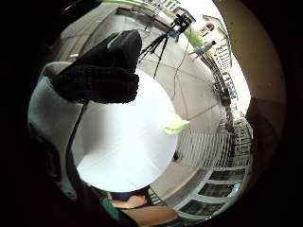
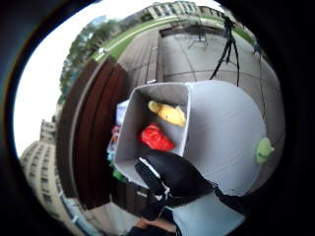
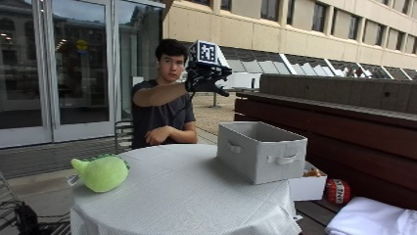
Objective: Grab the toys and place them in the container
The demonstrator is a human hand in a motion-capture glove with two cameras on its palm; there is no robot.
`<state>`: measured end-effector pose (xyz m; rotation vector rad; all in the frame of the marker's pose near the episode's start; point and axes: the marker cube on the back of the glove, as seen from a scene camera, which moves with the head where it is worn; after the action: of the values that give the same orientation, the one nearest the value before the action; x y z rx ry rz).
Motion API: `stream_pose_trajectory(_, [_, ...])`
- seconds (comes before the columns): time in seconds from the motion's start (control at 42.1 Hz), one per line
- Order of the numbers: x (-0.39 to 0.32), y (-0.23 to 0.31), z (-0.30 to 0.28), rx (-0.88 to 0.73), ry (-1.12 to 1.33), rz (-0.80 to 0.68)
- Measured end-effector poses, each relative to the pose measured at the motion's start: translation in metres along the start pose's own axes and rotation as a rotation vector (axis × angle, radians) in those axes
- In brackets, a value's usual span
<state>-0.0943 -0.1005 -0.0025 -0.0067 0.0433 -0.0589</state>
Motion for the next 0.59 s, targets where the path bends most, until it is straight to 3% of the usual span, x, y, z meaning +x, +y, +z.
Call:
stream_pose_trajectory(0.285, [0.167,0.012,0.021,0.006,0.034,0.166])
stream_pose_trajectory(0.428, [0.234,0.028,0.041,-0.061,0.024,0.229])
stream_pose_trajectory(0.523, [0.274,0.051,0.056,-0.241,-0.012,0.168])
stream_pose_trajectory(0.594, [0.296,0.051,0.085,-0.186,-0.002,0.243])
